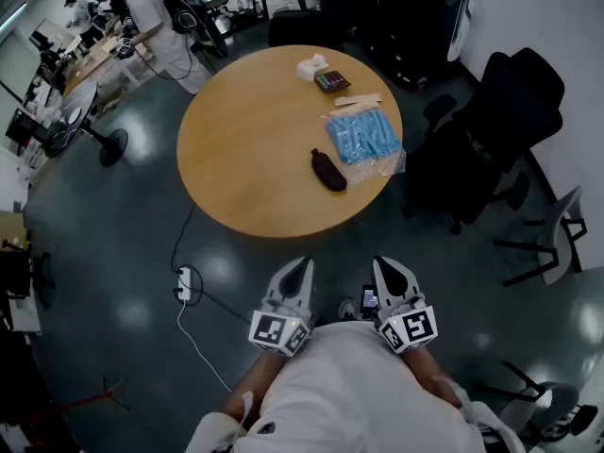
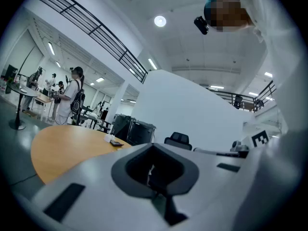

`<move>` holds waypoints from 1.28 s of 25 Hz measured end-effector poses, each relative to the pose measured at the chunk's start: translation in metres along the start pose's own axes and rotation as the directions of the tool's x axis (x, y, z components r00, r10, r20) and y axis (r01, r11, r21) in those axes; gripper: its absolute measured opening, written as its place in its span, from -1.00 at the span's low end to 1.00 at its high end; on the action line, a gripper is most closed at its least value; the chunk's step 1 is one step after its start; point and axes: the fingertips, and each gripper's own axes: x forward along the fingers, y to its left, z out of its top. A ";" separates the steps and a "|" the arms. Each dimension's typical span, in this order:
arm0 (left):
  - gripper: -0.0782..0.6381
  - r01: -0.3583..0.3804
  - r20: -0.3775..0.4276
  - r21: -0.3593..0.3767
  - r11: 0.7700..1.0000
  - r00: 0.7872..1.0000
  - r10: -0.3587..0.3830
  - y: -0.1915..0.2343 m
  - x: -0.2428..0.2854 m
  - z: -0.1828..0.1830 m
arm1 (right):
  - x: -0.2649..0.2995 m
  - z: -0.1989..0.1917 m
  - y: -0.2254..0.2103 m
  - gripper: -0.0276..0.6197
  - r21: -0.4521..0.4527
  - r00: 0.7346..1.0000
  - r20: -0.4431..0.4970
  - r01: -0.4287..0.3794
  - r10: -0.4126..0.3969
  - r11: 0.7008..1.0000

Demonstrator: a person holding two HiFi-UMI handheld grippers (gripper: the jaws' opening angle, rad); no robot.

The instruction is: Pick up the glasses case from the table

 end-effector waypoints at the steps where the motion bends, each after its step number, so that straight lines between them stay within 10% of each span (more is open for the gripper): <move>1: -0.76 0.000 0.000 0.003 1.000 1.000 0.000 0.000 0.000 0.000 | 0.001 0.000 0.000 -0.87 0.000 1.000 0.001 -0.001 0.001 1.000; 22: -0.76 -0.060 -0.077 -0.042 0.997 0.995 0.057 0.007 0.012 -0.030 | -0.005 -0.008 -0.015 -0.87 0.015 0.998 -0.013 -0.056 0.056 0.998; 32: -0.76 -0.055 -0.122 0.013 0.998 0.991 0.057 0.098 0.089 -0.019 | 0.077 -0.014 -0.042 -0.87 -0.018 0.997 -0.043 -0.071 0.071 0.997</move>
